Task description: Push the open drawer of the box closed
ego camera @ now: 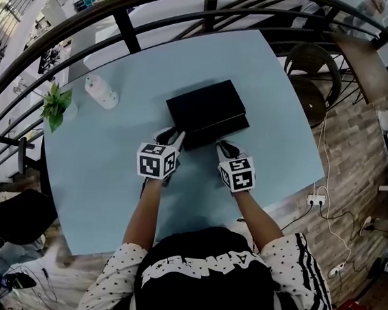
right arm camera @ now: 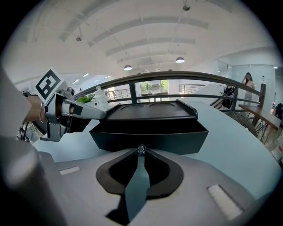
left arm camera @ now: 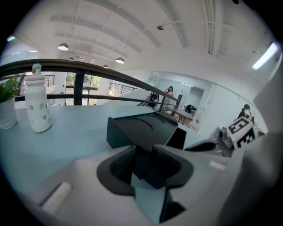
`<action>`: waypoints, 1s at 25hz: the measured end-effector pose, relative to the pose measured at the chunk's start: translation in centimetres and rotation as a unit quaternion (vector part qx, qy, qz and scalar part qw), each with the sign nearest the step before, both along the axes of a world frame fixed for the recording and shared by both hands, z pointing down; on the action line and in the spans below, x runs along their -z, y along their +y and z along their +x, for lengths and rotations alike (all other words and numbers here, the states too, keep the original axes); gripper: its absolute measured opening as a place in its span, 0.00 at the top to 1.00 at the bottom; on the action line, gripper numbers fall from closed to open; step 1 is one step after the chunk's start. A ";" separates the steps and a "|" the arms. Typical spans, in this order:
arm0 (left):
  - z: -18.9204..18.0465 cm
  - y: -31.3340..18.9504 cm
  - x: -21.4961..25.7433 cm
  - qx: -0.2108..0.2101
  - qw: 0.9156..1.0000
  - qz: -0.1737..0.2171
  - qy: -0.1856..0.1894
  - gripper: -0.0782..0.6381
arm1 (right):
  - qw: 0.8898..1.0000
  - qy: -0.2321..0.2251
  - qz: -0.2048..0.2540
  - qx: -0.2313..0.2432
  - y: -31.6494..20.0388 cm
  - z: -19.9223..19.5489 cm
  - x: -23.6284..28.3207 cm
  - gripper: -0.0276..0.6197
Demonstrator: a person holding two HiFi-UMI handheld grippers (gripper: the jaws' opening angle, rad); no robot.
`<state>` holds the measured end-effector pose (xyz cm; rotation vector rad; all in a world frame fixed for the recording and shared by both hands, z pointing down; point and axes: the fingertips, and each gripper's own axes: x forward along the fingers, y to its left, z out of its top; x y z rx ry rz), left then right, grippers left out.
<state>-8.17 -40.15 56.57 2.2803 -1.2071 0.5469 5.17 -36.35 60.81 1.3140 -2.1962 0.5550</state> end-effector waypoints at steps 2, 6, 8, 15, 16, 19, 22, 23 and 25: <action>0.0 0.0 -0.1 0.000 1.000 0.001 0.000 0.89 | 1.000 0.001 0.000 0.001 -0.1 -0.1 -0.1 0.87; 0.0 -0.1 -0.1 0.001 1.000 0.001 -0.001 0.89 | 1.000 0.001 -0.001 0.002 -0.4 -0.2 0.0 0.87; 0.0 -0.1 0.0 0.001 1.000 0.001 -0.001 0.89 | 1.000 0.001 -0.001 0.002 -0.6 -0.2 0.1 0.88; -0.1 -0.1 0.0 0.001 1.000 0.001 -0.002 0.89 | 1.000 -0.001 0.000 0.001 -1.2 -0.5 0.0 0.88; -0.1 -0.1 -0.1 0.001 1.000 0.002 -0.002 0.89 | 1.000 -0.002 0.000 0.001 -1.3 -0.5 0.0 0.88; -0.1 -0.1 -0.1 0.002 1.000 0.002 -0.002 0.89 | 1.000 -0.004 0.000 0.000 -1.6 -0.6 -0.1 0.88; -0.1 -0.1 -0.1 0.002 1.000 0.001 -0.001 0.89 | 1.000 -0.005 0.001 -0.001 -1.8 -0.6 0.0 0.88; 0.0 -0.1 -0.1 0.002 1.000 0.001 -0.001 0.89 | 1.000 -0.006 0.001 -0.002 -1.9 -0.6 0.0 0.88; 0.0 -0.1 -0.1 0.002 1.000 0.001 -0.001 0.89 | 1.000 -0.007 0.000 -0.002 -2.1 -0.6 0.0 0.88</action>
